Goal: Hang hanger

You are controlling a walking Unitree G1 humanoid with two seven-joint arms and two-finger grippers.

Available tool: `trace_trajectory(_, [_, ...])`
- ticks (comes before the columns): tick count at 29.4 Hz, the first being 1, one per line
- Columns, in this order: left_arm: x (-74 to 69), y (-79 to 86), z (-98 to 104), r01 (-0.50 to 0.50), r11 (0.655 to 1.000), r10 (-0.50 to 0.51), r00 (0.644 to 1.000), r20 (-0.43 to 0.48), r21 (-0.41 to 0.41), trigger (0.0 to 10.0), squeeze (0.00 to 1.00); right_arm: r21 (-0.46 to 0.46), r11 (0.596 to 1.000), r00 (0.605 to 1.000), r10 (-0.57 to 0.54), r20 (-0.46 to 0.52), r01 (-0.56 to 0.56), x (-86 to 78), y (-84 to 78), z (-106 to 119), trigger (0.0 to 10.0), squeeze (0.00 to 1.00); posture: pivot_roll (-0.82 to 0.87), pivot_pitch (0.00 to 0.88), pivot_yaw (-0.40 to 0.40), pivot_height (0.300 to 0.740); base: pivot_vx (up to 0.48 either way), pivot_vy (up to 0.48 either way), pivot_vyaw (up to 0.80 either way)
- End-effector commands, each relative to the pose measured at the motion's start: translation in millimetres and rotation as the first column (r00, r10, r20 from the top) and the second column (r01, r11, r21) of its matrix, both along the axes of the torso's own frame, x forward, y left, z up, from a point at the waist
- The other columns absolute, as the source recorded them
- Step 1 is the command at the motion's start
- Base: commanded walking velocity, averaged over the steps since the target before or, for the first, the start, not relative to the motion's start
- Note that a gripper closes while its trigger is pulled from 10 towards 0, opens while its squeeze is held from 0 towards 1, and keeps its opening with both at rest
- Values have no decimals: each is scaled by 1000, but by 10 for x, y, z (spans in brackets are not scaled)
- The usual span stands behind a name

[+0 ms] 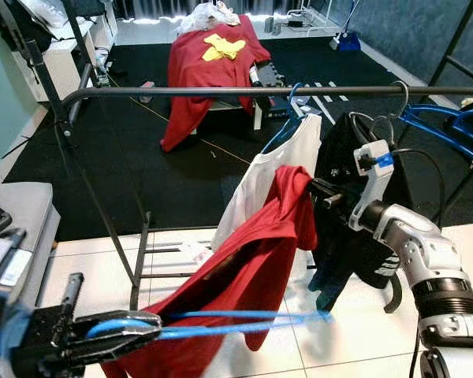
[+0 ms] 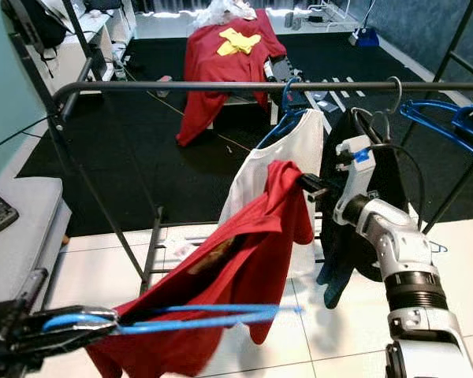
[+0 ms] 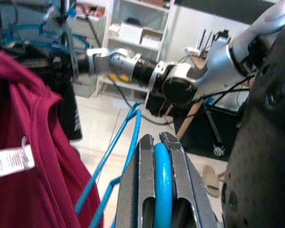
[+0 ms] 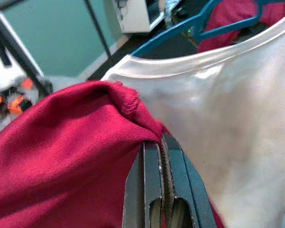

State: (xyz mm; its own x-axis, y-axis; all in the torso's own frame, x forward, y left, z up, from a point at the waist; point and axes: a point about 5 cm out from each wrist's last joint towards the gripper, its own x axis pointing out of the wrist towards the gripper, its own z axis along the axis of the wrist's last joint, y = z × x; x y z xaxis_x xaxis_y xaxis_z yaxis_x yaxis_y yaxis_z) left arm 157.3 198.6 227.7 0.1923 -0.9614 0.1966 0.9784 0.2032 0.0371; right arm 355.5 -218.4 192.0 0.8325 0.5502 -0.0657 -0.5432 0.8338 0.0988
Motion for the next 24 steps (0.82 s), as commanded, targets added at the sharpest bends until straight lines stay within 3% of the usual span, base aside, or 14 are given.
trace_trajectory(1, [4,-14,-15,-12,1000,12,1000,-15,-13,7020,0,-20,1000,1000,-19,14,19,-12,-18,-10,0,0,-65,104,-1,740,0,0,0])
trace_trajectory(4, [134,-17,94,-102,986,109,993,46,-134,6627,0,-73,994,997,80,-19,-81,-77,152,-134,0,0,-66,104,-1,740,0,0,0])
trace_trajectory(5, [381,4,191,-275,899,303,953,29,-341,8706,0,-76,973,975,214,-50,-218,-184,428,-265,0,0,-61,103,-3,740,0,0,0])
trace_trajectory(6, [381,4,191,-275,899,303,953,29,-341,8706,0,-76,973,975,214,-50,-218,-184,428,-265,0,0,-61,103,-3,740,0,0,0])
trace_trajectory(7, [604,23,210,-421,755,442,893,-84,-503,7882,0,-46,947,947,316,-64,-319,-282,678,-348,0,0,-61,103,-2,740,0,0,0])
trace_trajectory(8, [604,23,210,-421,755,442,893,-84,-503,7882,0,-46,947,947,316,-64,-319,-282,678,-348,0,0,-61,103,-2,740,0,0,0])
trace_trajectory(9, [793,21,151,-546,607,518,823,-233,-577,7725,0,-11,922,920,386,-62,-388,-358,866,-381,0,0,-63,102,-1,740,0,0,0])
trace_trajectory(10, [793,21,151,-546,607,518,823,-233,-577,7725,0,-11,922,920,386,-62,-388,-358,866,-381,0,0,-63,102,-1,740,0,0,0])
trace_trajectory(11, [933,-4,36,-648,489,556,747,-364,-583,7333,0,21,904,902,428,-54,-427,-407,996,-389,0,0,-64,104,1,740,0,0,0])
trace_trajectory(14, [991,-23,-48,-698,436,569,703,-427,-567,7333,0,37,897,895,443,-48,-441,-422,1054,-389,0,0,-64,104,1,740,0,0,0])
trace_trajectory(15, [1048,-32,-135,-743,371,566,656,-499,-557,6941,0,52,890,889,456,-41,-453,-436,1108,-388,0,0,-65,103,-1,740,0,0,0])
trace_trajectory(18, [1048,-32,-135,-743,371,566,656,-499,-557,6941,0,52,890,889,456,-41,-453,-436,1108,-388,0,0,-65,103,-1,740,0,0,0])
trace_trajectory(22, [1185,34,-176,-832,196,591,522,-614,-519,7882,0,86,878,879,475,-30,-471,-477,1224,-402,0,0,-58,101,-1,740,0,0,0])
trace_trajectory(24, [1216,68,-152,-848,164,615,488,-620,-504,8275,0,71,869,869,492,-42,-489,-513,1253,-436,0,0,-58,101,-1,740,0,0,0])
